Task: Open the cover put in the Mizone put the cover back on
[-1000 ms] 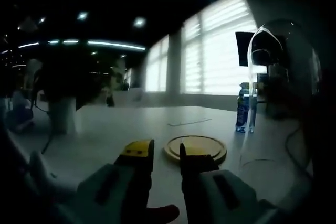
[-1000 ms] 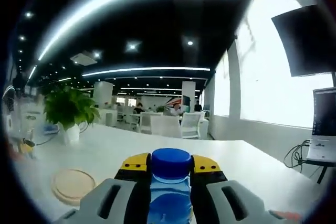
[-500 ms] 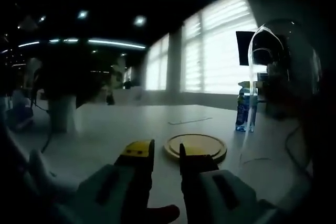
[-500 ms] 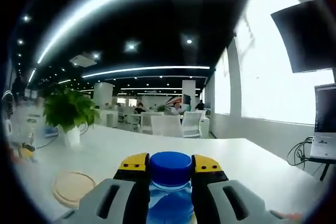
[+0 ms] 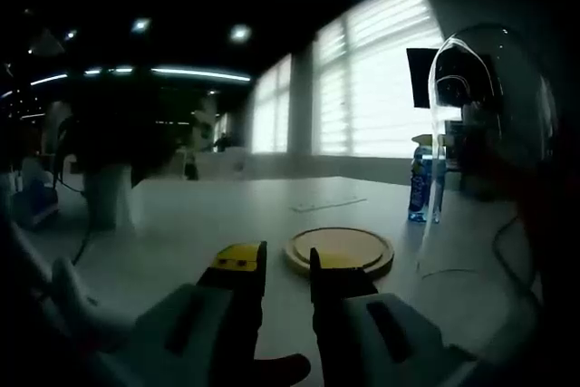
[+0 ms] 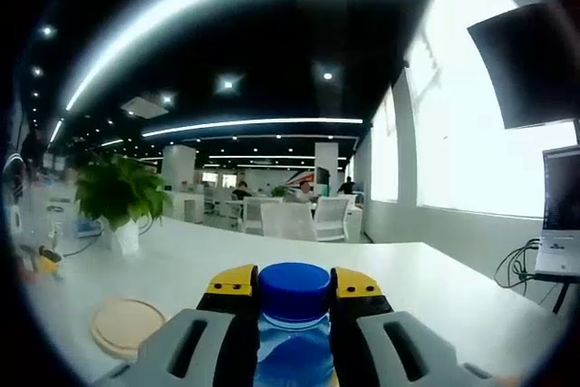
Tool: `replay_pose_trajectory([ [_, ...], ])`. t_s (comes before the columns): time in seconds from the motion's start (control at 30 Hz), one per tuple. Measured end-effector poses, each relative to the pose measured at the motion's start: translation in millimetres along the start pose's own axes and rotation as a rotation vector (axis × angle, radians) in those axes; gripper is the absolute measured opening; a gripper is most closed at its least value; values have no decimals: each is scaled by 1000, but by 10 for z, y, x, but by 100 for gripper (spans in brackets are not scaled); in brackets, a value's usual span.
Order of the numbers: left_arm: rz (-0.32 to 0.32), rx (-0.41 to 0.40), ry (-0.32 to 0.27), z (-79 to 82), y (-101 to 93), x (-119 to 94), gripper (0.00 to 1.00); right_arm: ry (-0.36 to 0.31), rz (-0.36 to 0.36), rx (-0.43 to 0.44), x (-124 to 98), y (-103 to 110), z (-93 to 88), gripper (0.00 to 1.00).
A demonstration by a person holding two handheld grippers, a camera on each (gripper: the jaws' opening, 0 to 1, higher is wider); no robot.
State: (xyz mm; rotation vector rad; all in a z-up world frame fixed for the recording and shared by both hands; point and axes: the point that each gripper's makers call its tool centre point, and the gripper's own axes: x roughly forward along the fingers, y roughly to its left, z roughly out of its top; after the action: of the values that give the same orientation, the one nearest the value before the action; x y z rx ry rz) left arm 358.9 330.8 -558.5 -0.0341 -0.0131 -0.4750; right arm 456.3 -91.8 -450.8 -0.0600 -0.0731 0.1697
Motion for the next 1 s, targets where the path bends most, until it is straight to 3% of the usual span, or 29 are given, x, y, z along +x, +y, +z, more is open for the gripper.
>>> replay_pose_trajectory([
  [0.57, 1, -1, 7, -14, 4, 3, 16, 12, 15, -8, -89, 67, 13, 24],
  [0.63, 1, 1, 8, -14, 4, 3, 16, -1, -15, 11, -60, 6, 7, 25],
  [0.7, 2, 0, 4, -6, 8, -2, 16, -74, -27, 132, -62, -40, 48, 25],
  [0.73, 2, 0, 3, -2, 9, -3, 16, -88, -7, 152, -74, -31, 61, 25],
  [0.83, 3, -2, 1, 3, 14, -6, 16, -80, 13, 208, -118, -36, 89, 28],
  [0.87, 3, -2, 2, 1, 13, -5, 16, -91, 62, 193, -120, 40, 134, 32],
  [0.9, 2, -1, 3, -1, 10, -4, 16, -93, 65, 198, -120, 47, 142, 38],
  [0.97, -1, 2, 3, 1, -1, -3, 16, -102, 40, 211, -95, 23, 175, 35],
  [1.0, -2, 3, 3, 3, -4, -3, 16, -87, -6, 160, -83, -58, 146, 28],
])
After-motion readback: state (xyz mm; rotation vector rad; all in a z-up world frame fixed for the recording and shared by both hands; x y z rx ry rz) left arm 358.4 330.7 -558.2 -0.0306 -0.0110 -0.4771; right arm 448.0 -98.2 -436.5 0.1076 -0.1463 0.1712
